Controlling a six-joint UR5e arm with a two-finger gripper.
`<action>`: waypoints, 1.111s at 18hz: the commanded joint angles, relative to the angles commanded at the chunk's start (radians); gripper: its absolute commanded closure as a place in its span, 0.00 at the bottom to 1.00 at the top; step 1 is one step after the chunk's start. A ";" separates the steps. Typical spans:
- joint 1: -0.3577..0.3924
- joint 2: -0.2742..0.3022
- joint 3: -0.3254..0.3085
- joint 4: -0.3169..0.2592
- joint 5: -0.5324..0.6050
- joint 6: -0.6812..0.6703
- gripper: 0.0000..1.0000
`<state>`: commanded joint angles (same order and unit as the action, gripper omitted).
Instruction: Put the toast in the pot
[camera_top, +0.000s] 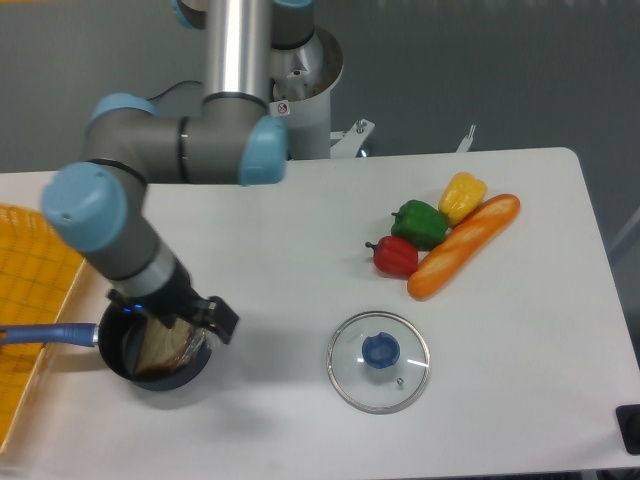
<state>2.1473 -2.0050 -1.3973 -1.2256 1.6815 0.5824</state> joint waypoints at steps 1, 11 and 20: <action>0.015 0.008 -0.011 0.000 -0.022 0.048 0.00; 0.109 0.012 -0.025 -0.031 -0.108 0.184 0.00; 0.216 0.029 -0.080 -0.048 -0.108 0.485 0.00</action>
<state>2.3637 -1.9758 -1.4771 -1.2732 1.5739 1.0672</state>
